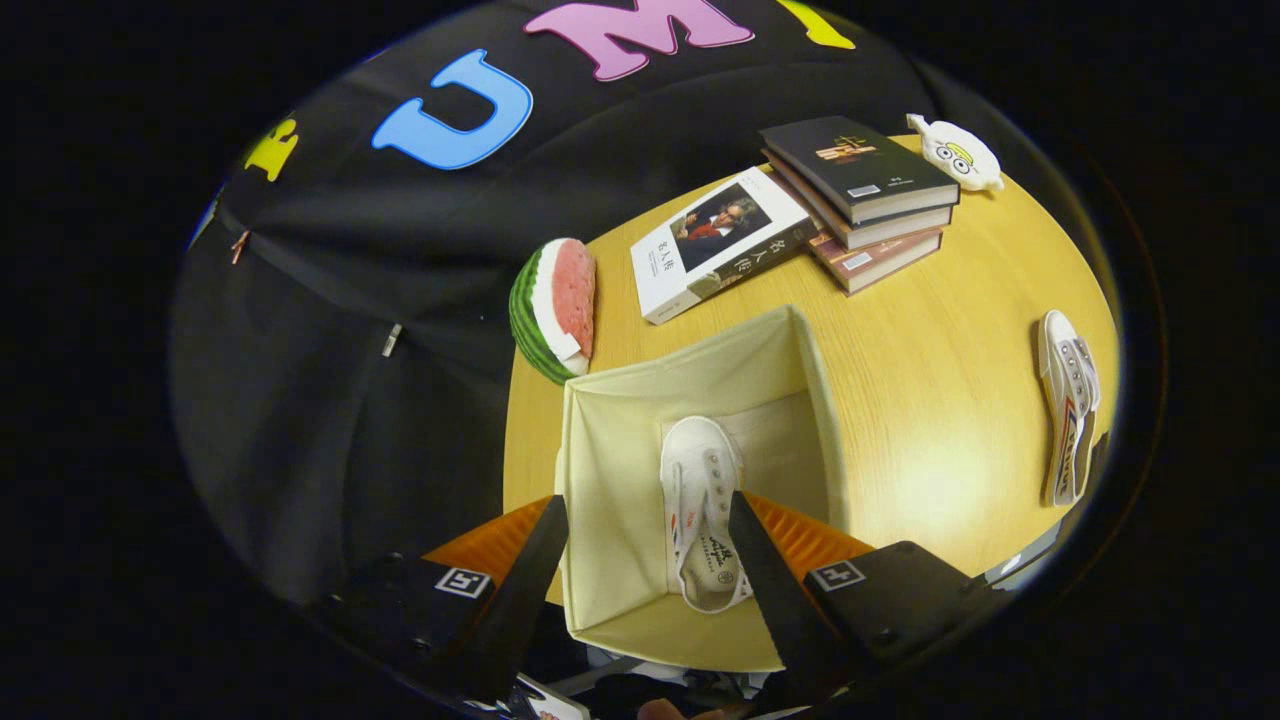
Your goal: Open the storage box then place both shoes into the box .Put the left shoe in first, then the right shoe, with the right side of both shoes facing outward in a uniform manner.
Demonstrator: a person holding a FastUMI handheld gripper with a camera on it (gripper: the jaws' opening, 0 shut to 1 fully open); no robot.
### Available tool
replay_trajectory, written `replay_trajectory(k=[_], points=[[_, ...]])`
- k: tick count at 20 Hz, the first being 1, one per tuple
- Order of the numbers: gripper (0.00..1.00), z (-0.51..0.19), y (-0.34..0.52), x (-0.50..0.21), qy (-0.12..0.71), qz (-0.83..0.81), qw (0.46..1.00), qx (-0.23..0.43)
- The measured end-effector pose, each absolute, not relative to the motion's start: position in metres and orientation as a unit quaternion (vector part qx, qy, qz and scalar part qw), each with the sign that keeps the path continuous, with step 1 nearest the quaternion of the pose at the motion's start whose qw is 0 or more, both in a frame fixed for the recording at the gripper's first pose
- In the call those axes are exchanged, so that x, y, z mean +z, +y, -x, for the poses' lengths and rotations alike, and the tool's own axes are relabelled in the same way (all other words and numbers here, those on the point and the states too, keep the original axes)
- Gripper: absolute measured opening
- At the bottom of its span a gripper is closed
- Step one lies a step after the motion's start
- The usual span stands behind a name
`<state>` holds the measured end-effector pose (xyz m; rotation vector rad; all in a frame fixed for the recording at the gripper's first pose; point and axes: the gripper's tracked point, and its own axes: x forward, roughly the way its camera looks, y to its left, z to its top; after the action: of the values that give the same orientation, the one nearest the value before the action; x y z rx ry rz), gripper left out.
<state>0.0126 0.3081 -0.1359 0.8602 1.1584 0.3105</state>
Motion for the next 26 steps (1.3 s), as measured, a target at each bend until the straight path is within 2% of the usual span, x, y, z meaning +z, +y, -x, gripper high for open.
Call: replay_trajectory(k=[6, 14, 20, 26], points=[[0.99, -0.009, 0.169, -0.125, 0.467, -0.365, 0.797, 0.115], [0.99, 0.039, 0.02, -0.204, 0.45, -0.214, 0.866, 0.05], [0.99, 0.091, -0.038, -0.311, 0.516, -0.143, 0.845, 0.015], [0.98, 0.113, -0.042, -0.396, 0.572, -0.11, 0.812, 0.013]])
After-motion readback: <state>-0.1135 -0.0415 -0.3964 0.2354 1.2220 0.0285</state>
